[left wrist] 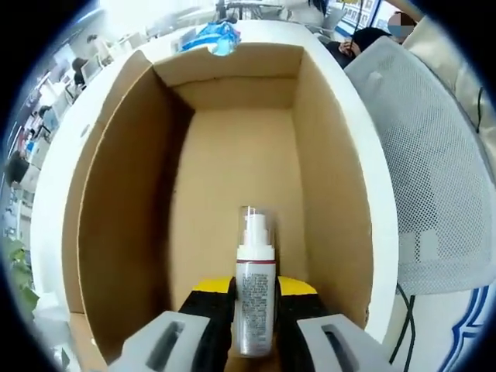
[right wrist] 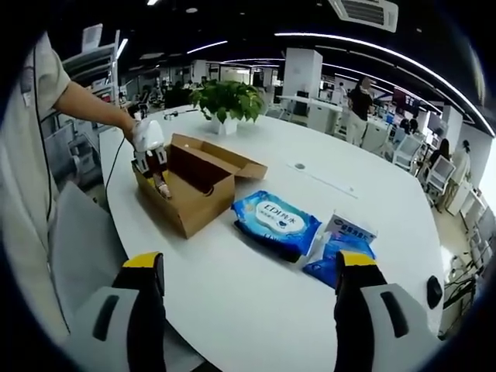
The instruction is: Operate the shoe box by opening the lid, removing the specified soft item, and placing it in the target area until the item is outside and the box remains undamaged.
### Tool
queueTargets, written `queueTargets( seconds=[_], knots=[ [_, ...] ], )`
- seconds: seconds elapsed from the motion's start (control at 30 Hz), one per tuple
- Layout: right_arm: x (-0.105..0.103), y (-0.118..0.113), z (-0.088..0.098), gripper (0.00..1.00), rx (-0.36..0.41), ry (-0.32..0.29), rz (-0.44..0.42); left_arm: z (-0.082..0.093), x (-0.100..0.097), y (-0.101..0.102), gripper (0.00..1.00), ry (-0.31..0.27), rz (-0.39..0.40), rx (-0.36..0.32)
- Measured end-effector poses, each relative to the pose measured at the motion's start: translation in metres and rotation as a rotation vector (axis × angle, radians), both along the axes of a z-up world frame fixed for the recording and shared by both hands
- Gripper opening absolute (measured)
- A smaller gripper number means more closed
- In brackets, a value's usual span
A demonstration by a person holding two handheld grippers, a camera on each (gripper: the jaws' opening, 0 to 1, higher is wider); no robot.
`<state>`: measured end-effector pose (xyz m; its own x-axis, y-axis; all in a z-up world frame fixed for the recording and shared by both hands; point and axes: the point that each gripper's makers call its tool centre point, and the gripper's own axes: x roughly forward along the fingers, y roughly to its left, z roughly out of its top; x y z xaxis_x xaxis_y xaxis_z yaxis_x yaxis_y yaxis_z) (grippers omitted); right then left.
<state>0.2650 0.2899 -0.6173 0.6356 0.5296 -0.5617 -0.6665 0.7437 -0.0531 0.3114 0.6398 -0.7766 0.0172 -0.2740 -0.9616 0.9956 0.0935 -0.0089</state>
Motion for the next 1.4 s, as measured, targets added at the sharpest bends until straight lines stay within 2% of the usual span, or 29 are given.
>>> queueTargets(
  seconds=[0.3,0.43,0.83,1.03,1.13,1.4],
  knots=[
    [-0.003,0.010,0.003,0.84,0.024,-0.008,0.019,0.019,0.007,-0.006,0.19,-0.037,0.023,-0.036],
    [-0.003,0.019,0.007,0.81,0.031,-0.021,0.044,0.030,0.012,-0.012,0.19,-0.067,0.054,-0.076],
    [0.003,0.052,0.020,0.76,0.085,-0.055,0.103,0.060,0.005,-0.033,0.19,-0.112,0.063,-0.142],
    [0.002,0.066,0.019,0.72,0.085,-0.061,0.138,0.076,-0.001,-0.048,0.19,-0.151,0.040,-0.180],
    [0.002,0.072,0.021,0.67,0.091,-0.066,0.153,0.083,-0.003,-0.058,0.19,-0.166,0.031,-0.207],
    [-0.002,0.091,0.025,0.63,0.106,-0.082,0.195,0.105,-0.018,-0.089,0.19,-0.182,-0.016,-0.284]
  ],
)
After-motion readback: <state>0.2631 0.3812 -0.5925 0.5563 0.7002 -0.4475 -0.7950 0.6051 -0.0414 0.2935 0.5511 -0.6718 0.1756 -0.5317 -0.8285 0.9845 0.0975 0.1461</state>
